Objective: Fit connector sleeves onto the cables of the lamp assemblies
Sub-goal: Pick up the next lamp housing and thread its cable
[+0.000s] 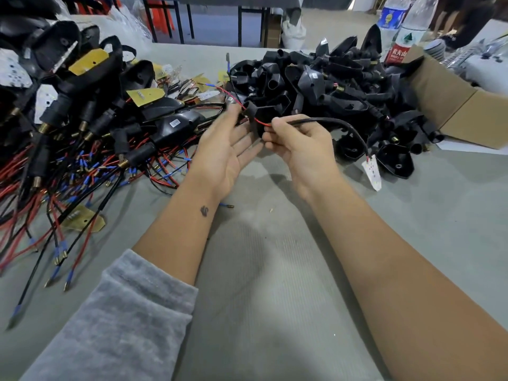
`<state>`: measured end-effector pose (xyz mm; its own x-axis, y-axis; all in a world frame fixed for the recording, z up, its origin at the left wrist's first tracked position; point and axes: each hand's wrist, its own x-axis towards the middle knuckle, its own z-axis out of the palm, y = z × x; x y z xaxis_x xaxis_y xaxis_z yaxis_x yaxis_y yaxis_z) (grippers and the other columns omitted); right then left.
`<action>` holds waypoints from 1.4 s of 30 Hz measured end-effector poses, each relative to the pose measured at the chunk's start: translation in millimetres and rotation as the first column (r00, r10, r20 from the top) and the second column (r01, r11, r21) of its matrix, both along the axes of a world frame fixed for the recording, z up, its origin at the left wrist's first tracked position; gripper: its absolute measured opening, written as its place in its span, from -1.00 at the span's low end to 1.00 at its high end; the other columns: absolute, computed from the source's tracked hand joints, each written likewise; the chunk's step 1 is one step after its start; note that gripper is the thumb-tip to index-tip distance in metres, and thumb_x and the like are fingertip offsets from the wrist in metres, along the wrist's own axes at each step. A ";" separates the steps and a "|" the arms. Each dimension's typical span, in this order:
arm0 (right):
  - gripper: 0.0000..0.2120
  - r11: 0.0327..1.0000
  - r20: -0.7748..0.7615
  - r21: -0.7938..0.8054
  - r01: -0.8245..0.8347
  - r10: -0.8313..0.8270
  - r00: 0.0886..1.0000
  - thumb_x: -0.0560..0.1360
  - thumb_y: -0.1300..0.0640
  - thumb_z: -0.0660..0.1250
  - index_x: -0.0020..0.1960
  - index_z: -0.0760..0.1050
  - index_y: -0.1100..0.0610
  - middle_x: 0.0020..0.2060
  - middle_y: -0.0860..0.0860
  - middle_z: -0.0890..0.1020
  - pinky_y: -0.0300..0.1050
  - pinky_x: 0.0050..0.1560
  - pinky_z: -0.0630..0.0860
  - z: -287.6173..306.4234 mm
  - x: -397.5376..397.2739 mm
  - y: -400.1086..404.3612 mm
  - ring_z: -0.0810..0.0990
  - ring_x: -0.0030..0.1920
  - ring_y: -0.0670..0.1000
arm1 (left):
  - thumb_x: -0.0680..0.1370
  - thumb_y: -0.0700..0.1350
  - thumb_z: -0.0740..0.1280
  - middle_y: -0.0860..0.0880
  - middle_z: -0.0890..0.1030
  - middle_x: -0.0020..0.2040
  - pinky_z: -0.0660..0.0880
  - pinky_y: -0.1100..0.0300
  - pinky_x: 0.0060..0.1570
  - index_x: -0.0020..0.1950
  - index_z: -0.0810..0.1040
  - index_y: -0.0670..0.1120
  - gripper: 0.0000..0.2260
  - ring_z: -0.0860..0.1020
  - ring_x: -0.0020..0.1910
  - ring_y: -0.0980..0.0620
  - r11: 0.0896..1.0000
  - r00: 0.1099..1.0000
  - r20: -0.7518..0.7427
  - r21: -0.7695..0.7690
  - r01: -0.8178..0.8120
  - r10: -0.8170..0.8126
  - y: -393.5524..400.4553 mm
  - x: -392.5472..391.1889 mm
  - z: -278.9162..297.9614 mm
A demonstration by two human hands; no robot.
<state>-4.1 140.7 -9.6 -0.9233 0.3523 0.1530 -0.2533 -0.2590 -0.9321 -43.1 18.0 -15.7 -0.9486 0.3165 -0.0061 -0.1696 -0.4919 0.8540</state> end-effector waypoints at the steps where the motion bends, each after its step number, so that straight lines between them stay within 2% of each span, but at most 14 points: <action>1: -0.91 0.995 -0.003 0.097 0.027 -0.027 1.000 0.52 0.34 0.36 -0.15 0.57 0.23 -0.32 0.08 0.62 -0.21 -0.22 0.55 -2.0 0.5 0.3 0.59 -0.29 -0.05 | 0.68 -0.01 0.15 -0.16 0.65 0.17 0.60 0.13 0.06 0.27 0.51 -0.08 -0.74 0.64 0.14 -0.06 0.999 1.000 -0.009 -0.043 0.015 -0.015 2.6 1.3 -0.7; 4: -0.99 0.958 -0.007 0.275 0.081 -0.083 0.997 0.47 0.32 0.42 -0.11 0.61 0.27 -0.34 0.02 0.61 -0.30 -0.32 0.44 -5.8 1.6 1.5 0.51 -0.38 -0.16 | 0.67 -0.06 0.19 -0.10 0.68 0.10 0.61 0.05 0.05 0.17 0.57 -0.04 -0.81 0.64 0.12 -0.09 0.992 0.999 -0.034 -0.121 0.037 -0.041 5.4 3.8 -3.5; 7: -0.98 0.962 -0.009 0.271 0.043 -0.042 0.999 0.47 0.31 0.42 -0.10 0.62 0.26 -0.38 -0.01 0.59 -0.34 -0.39 0.36 -6.3 1.8 3.0 0.45 -0.45 -0.20 | 0.66 0.02 0.18 -0.05 0.66 0.10 0.62 0.03 -0.07 0.07 0.63 0.08 -0.78 0.67 0.05 -0.13 0.988 0.997 -0.055 -0.149 0.036 -0.045 2.6 2.8 -1.2; 10: -0.97 0.958 0.000 0.287 0.006 -0.006 1.000 0.47 0.30 0.43 -0.12 0.62 0.20 -0.41 -0.02 0.56 -0.32 -0.40 0.35 -5.0 2.7 0.9 0.42 -0.45 -0.15 | 0.68 -0.01 0.14 -0.02 0.65 0.04 0.61 0.01 -0.04 0.02 0.64 0.05 -0.73 0.68 -0.01 -0.14 0.987 0.997 -0.081 -0.161 -0.014 0.001 1.8 1.5 -1.4; 12: -0.94 0.982 0.033 0.191 0.002 -0.008 0.999 0.52 0.22 0.40 -0.14 0.60 0.13 -0.42 -0.03 0.54 -0.27 -0.39 0.34 -3.4 2.6 0.4 0.41 -0.45 -0.12 | 0.69 -0.01 0.12 -0.05 0.64 0.01 0.62 0.03 -0.09 0.00 0.60 0.01 -0.73 0.69 -0.04 -0.16 0.986 0.995 -0.080 -0.152 -0.063 0.051 2.6 1.2 -2.3; 14: -0.85 1.000 0.075 -0.001 0.015 -0.015 0.997 0.58 0.11 0.31 -0.14 0.55 0.13 -0.44 -0.03 0.53 -0.25 -0.41 0.31 -1.1 1.9 2.4 0.41 -0.48 -0.09 | 0.69 0.01 0.09 -0.08 0.63 0.03 0.62 0.05 -0.15 0.00 0.56 0.01 -0.73 0.69 -0.04 -0.14 0.985 0.992 -0.057 -0.124 -0.122 0.116 2.1 0.4 -2.5; 16: -0.83 0.991 0.079 -0.127 0.044 -0.034 0.996 0.60 0.11 0.25 -0.11 0.51 0.17 -0.45 0.00 0.54 -0.23 -0.43 0.31 0.4 1.8 5.3 0.42 -0.49 -0.08 | 0.70 0.01 0.07 -0.10 0.65 0.05 0.62 0.07 -0.17 0.02 0.54 0.02 -0.73 0.69 -0.04 -0.11 0.981 0.985 -0.048 -0.099 -0.168 0.164 1.6 -0.7 -2.7; 18: -0.86 0.988 0.069 -0.140 0.068 -0.059 0.996 0.60 0.18 0.25 -0.12 0.48 0.18 -0.42 0.02 0.56 -0.24 -0.43 0.37 -0.2 1.9 6.2 0.46 -0.47 -0.07 | 0.70 0.01 0.07 -0.12 0.66 0.05 0.62 0.08 -0.15 0.03 0.55 0.03 -0.73 0.69 -0.05 -0.10 0.978 0.981 -0.045 -0.078 -0.192 0.189 2.4 -1.5 -2.2; 25: -0.88 0.995 0.049 -0.031 0.098 -0.096 0.994 0.59 0.24 0.31 -0.13 0.50 0.20 -0.36 0.09 0.63 -0.24 -0.39 0.50 -2.1 0.0 2.9 0.56 -0.43 -0.06 | 0.68 -0.04 0.15 -0.06 0.70 0.00 0.62 0.11 -0.13 0.14 0.57 -0.01 -0.79 0.68 0.03 -0.11 0.993 0.993 -0.018 -0.009 -0.120 0.120 1.4 -4.6 -2.0; 29: -0.87 0.994 0.023 0.011 0.110 -0.110 0.994 0.57 0.21 0.34 -0.14 0.51 0.21 -0.38 0.08 0.63 -0.24 -0.41 0.50 -1.7 1.2 3.9 0.57 -0.45 -0.06 | 0.68 -0.05 0.16 -0.08 0.71 0.01 0.62 0.13 -0.09 0.18 0.57 -0.11 -0.75 0.68 0.02 -0.06 1.000 1.000 -0.024 -0.004 -0.017 0.016 1.6 -5.4 -2.4; 35: -0.85 0.986 0.064 -0.006 0.169 -0.168 0.984 0.56 0.16 0.37 -0.13 0.52 0.22 -0.37 0.08 0.61 -0.24 -0.43 0.46 -2.3 4.1 7.7 0.52 -0.46 -0.07 | 0.68 -0.07 0.16 -0.07 0.71 0.02 0.61 0.15 -0.06 0.14 0.58 -0.11 -0.76 0.67 0.06 -0.09 0.998 0.995 -0.075 -0.025 0.064 -0.065 6.2 -2.9 -4.7; 37: -0.83 0.980 0.056 0.082 0.181 -0.185 0.981 0.54 0.15 0.39 -0.19 0.54 0.19 -0.38 0.08 0.60 -0.24 -0.43 0.44 -2.3 3.5 6.8 0.51 -0.47 -0.06 | 0.67 -0.08 0.17 -0.06 0.70 0.03 0.61 0.15 -0.04 0.14 0.59 -0.11 -0.78 0.66 0.08 -0.10 0.995 0.993 -0.078 -0.045 0.086 -0.089 8.5 -2.5 -6.3; 40: -0.82 0.922 0.045 0.342 0.183 -0.210 0.977 0.49 0.06 0.45 -0.21 0.61 0.15 -0.42 0.04 0.61 -0.14 -0.33 0.49 -3.7 0.9 4.1 0.53 -0.44 -0.03 | 0.67 -0.08 0.18 -0.08 0.68 0.10 0.60 0.10 0.05 0.16 0.58 -0.10 -0.78 0.66 0.08 -0.09 0.991 0.989 -0.083 -0.066 0.118 -0.123 7.1 -3.5 -8.5; 42: -0.83 0.909 0.082 0.380 0.169 -0.215 0.973 0.46 0.00 0.47 -0.22 0.61 0.08 -0.43 -0.02 0.62 -0.11 -0.26 0.51 -4.2 0.7 1.8 0.55 -0.41 -0.06 | 0.67 -0.09 0.16 -0.12 0.67 0.11 0.59 0.08 0.05 0.16 0.57 -0.13 -0.77 0.65 0.10 -0.12 0.992 0.988 -0.090 -0.034 0.120 -0.123 5.4 -3.7 -8.4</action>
<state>-3.4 142.5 -13.8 -0.8627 0.4647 0.1996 -0.1449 0.1510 -0.9779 -46.8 23.4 -24.0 -0.8999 0.4306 0.0688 -0.1469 -0.4478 0.8820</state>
